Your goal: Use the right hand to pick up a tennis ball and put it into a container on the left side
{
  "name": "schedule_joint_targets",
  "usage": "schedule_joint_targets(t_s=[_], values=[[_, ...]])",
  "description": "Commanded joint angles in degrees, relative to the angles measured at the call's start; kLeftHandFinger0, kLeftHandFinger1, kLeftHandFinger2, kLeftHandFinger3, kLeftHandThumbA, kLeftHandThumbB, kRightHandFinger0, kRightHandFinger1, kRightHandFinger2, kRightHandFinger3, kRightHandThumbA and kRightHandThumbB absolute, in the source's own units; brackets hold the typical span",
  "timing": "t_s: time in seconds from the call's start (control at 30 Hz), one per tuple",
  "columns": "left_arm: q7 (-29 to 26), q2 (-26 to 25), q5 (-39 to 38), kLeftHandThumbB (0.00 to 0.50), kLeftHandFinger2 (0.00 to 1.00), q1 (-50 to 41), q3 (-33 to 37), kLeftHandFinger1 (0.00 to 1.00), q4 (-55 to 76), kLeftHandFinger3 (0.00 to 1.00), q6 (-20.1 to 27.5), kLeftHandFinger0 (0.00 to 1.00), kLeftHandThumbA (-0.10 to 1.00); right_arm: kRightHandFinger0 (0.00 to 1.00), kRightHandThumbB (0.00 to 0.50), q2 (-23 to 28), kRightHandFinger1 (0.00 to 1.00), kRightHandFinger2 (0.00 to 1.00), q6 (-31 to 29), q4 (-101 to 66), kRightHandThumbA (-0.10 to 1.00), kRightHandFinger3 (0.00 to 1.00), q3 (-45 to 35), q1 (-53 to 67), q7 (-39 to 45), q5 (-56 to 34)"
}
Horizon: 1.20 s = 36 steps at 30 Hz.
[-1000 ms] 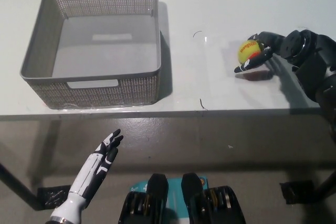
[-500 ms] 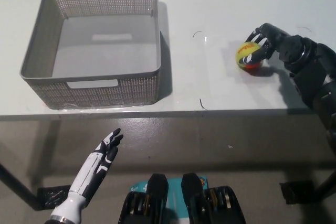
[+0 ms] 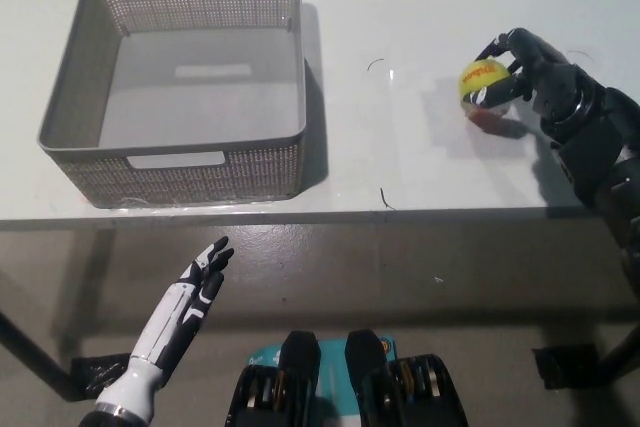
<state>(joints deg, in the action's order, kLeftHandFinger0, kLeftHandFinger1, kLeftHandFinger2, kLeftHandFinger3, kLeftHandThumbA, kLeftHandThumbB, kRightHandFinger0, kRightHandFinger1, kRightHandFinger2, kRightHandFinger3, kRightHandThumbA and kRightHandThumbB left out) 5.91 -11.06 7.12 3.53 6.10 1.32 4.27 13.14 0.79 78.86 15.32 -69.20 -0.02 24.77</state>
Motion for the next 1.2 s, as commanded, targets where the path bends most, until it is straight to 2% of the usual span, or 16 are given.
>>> schedule_joint_targets(t_s=[0.0,0.1,0.2,0.37,0.5,0.57,0.7,0.73,0.77,0.8,0.83,0.87,0.9,0.93,1.07,1.17], values=[[0.5,-0.91,-0.28,0.2,1.0,1.21,-0.67,1.0,0.77,1.0,2.17,1.0,1.0,0.05,0.0,0.61,0.45,0.74,-3.6,-3.25,0.57,0.62,-3.02,-4.77,-4.89,-3.65],[0.48,-0.83,-0.38,0.193,1.0,0.98,-0.67,1.0,0.88,1.0,2.24,1.0,1.0,0.03,0.0,0.41,0.44,0.77,-5.18,-6.93,0.52,0.75,-4.24,-5.07,-5.6,-3.93],[0.45,-0.77,-0.41,0.198,1.0,0.95,-0.7,1.0,0.95,1.0,2.09,1.0,1.0,0.04,0.0,0.18,0.46,0.8,-4.86,-12.02,0.58,0.89,-4.52,-5.16,-5.72,-3.52],[0.37,-0.74,0.01,0.208,1.0,0.85,-0.52,1.0,0.8,1.0,2.07,1.0,1.0,0.13,0.0,-1.17,0.52,0.83,-2.62,-23.26,0.56,0.62,-4.99,-4.95,-3.43,-3.4],[0.54,-0.74,-0.38,0.193,1.0,0.9,-0.57,1.0,1.17,1.0,2.13,1.0,1.0,0.19,0.0,-2.64,0.57,0.85,-0.02,-31.44,0.55,0.72,-5.18,-4.46,-1.15,-3.8],[0.52,-0.74,-0.28,0.195,1.0,0.89,-0.58,1.0,1.31,1.0,1.77,1.0,1.0,0.22,0.005,-3.91,0.57,0.84,2.94,-35.72,0.58,0.66,-4.67,-4.64,-0.58,-3.0],[0.64,-0.94,-0.26,0.194,1.0,1.05,-0.55,1.0,1.14,1.0,2.12,1.0,1.0,0.21,0.0,-6.6,0.6,0.92,3.31,-38.63,0.57,0.76,-4.5,-5.12,0.1,-3.49],[0.67,-0.99,-0.16,0.196,1.0,1.14,-0.49,1.0,1.01,1.0,2.14,1.0,1.0,0.37,0.0,-7.53,0.7,0.96,3.88,-39.51,0.55,0.97,-4.22,-5.43,0.63,-3.46],[0.67,-0.99,-0.16,0.196,1.0,1.14,-0.49,1.0,1.01,1.0,2.14,1.0,1.0,0.33,0.0,-7.55,0.64,0.85,3.98,-39.63,0.55,0.92,-4.28,-5.39,0.71,-3.4],[0.76,-1.03,-0.03,0.195,1.0,0.85,-0.4,1.0,1.35,1.0,1.62,1.0,1.0,0.19,0.0,-9.3,0.49,0.67,2.71,-39.54,0.51,0.59,-3.67,-5.74,0.03,-3.02],[0.77,-1.03,-0.03,0.195,1.0,0.83,-0.38,1.0,1.37,1.0,1.59,1.0,1.0,0.17,0.0,-9.43,0.47,0.66,2.7,-39.6,0.51,0.56,-3.68,-5.72,0.03,-2.89],[0.82,-0.94,-0.22,0.189,1.0,0.71,-0.39,1.0,1.51,1.0,1.34,1.0,1.0,0.13,0.051,-10.24,0.4,0.6,3.03,-39.4,0.56,0.4,-3.32,-5.95,-0.1,-2.47],[0.95,-0.92,-0.57,0.184,1.0,0.68,-0.42,1.0,1.35,1.0,1.52,1.0,1.0,0.01,0.002,-11.59,0.31,0.56,3.09,-38.75,0.55,0.36,-3.25,-6.45,0.14,-2.95],[1.14,-1.01,-0.77,0.191,1.0,0.66,-0.36,1.0,1.12,1.0,1.82,1.0,1.0,0.0,0.0,-12.91,0.3,0.56,3.31,-38.18,0.55,0.33,-3.0,-6.94,0.45,-3.18],[1.36,-1.13,-0.53,0.2,1.0,0.66,-0.11,1.0,0.92,1.0,1.64,1.0,1.0,0.04,0.0,-16.59,0.43,0.74,3.0,-35.17,0.52,0.63,-1.52,-8.5,0.59,-2.68],[1.25,-1.13,0.39,0.205,1.0,0.78,0.12,1.0,1.04,1.0,1.37,1.0,1.0,0.04,0.0,-19.12,0.45,0.76,2.28,-31.2,0.52,0.7,-0.59,-9.68,0.3,-2.56]])
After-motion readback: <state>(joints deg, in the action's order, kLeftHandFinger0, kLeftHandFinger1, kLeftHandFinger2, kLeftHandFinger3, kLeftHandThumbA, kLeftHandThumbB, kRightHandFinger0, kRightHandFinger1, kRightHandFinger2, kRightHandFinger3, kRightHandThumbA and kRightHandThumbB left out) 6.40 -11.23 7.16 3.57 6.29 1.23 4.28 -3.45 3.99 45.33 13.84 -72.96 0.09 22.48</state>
